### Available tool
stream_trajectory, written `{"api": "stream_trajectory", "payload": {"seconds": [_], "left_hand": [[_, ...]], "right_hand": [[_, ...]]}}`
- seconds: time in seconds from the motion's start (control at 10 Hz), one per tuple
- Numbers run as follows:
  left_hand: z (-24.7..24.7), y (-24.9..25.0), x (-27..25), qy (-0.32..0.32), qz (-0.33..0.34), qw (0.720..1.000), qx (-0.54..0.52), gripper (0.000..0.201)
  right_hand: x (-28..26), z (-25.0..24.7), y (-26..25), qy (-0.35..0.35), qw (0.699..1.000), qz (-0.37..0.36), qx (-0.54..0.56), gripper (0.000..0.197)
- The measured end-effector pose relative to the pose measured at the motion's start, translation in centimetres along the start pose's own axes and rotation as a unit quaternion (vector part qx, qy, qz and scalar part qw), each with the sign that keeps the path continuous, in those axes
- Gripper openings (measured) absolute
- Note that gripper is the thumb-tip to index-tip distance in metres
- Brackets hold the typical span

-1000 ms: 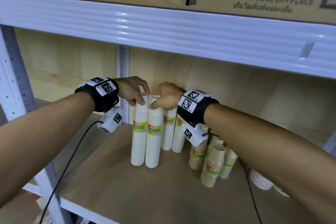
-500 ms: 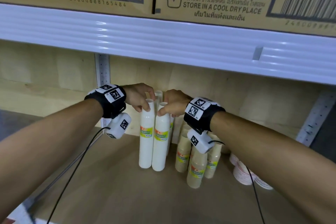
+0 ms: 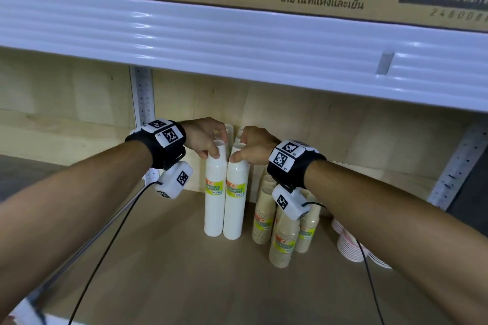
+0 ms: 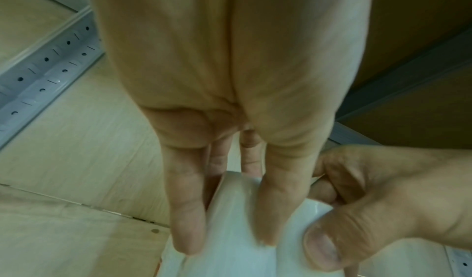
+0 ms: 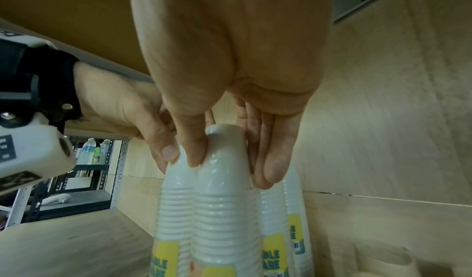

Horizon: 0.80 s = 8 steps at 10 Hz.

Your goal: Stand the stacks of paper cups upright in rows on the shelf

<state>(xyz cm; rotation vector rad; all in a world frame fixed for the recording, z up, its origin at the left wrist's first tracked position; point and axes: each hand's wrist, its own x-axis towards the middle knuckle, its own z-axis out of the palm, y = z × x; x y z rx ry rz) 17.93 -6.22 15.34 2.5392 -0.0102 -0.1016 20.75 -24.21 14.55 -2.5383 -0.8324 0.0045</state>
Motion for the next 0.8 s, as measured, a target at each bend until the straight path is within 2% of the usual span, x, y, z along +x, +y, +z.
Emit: {"api": "stream_trajectory", "payload": {"seconds": [0.2, 0.3, 0.4, 0.5, 0.6, 0.7, 0.8], "left_hand": [[-0.1, -0.2, 0.1, -0.003, -0.005, 1.000, 0.008, 0.041], [-0.2, -0.2, 0.2, -0.002, -0.001, 1.000, 0.011, 0.040], [-0.3, 0.1, -0.1, -0.004, -0.004, 1.000, 0.022, 0.038], [-0.8, 0.8, -0.8, 0.003, 0.000, 0.999, 0.033, 0.039], [-2.0, 1.8, -2.5, 0.024, 0.019, 0.998, 0.056, 0.042], [-2.9, 2.9, -5.1, 0.061, 0.055, 0.994, 0.066, 0.040], [-1.3, 3.4, -9.7, 0.096, 0.101, 0.990, -0.009, 0.037]], "right_hand": [[-0.7, -0.4, -0.3, 0.001, 1.000, -0.024, 0.001, 0.063], [-0.7, -0.3, -0.4, 0.004, 0.999, -0.028, -0.020, 0.057], [-0.7, -0.3, -0.5, 0.008, 0.999, -0.022, -0.036, 0.052], [-0.6, -0.7, -0.8, 0.029, 0.998, -0.010, -0.050, 0.056], [-1.7, -1.3, -1.5, 0.069, 0.997, 0.008, -0.045, 0.056], [-4.3, -2.0, -2.2, 0.091, 0.995, -0.019, -0.033, 0.043], [-9.3, -1.3, -1.3, 0.091, 0.994, -0.037, 0.046, 0.030]]}}
